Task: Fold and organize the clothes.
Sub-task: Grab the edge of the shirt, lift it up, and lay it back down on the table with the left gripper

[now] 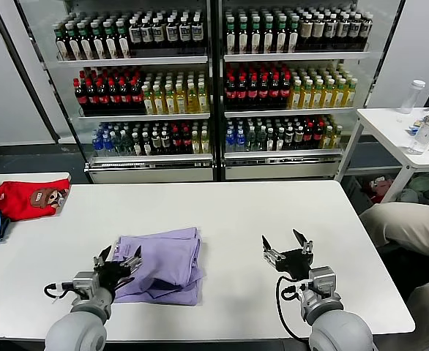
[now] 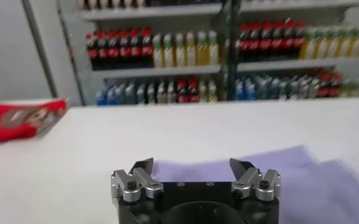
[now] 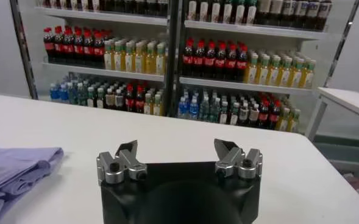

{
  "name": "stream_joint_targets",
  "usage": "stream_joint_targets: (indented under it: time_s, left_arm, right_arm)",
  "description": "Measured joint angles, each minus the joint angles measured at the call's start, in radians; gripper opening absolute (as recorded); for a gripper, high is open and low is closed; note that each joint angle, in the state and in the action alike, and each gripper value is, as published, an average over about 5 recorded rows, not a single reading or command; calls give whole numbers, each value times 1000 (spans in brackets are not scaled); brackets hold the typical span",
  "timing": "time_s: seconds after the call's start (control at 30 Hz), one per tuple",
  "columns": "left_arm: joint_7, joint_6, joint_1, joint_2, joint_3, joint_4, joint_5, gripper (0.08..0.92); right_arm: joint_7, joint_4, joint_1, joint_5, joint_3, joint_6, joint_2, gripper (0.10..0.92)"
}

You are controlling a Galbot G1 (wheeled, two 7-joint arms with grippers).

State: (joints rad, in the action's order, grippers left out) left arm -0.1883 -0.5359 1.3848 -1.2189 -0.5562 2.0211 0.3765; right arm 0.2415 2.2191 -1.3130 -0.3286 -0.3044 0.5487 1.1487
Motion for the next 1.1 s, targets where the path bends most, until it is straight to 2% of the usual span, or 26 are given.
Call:
stream_joint_targets:
  time_s: [0.3,0.4,0.7,1.1]
  left_arm:
    - [64,14,6,10,-72,-84,48,821]
    - [91,10,8,9,-87,-98,71,781]
    - [160,5,5,7,-105,-134,136,527]
    - [193,7,12,-9,-103,-144,161,180]
  right_arm:
    - [0,0,2,-1,-1,-2,-1,823]
    - [0,-1,2,-1,-1,-2,-1,823]
    - [0,-2,3,0,-1,-2,1,823]
    - [1,-1,2,0,-1,-1,1,823]
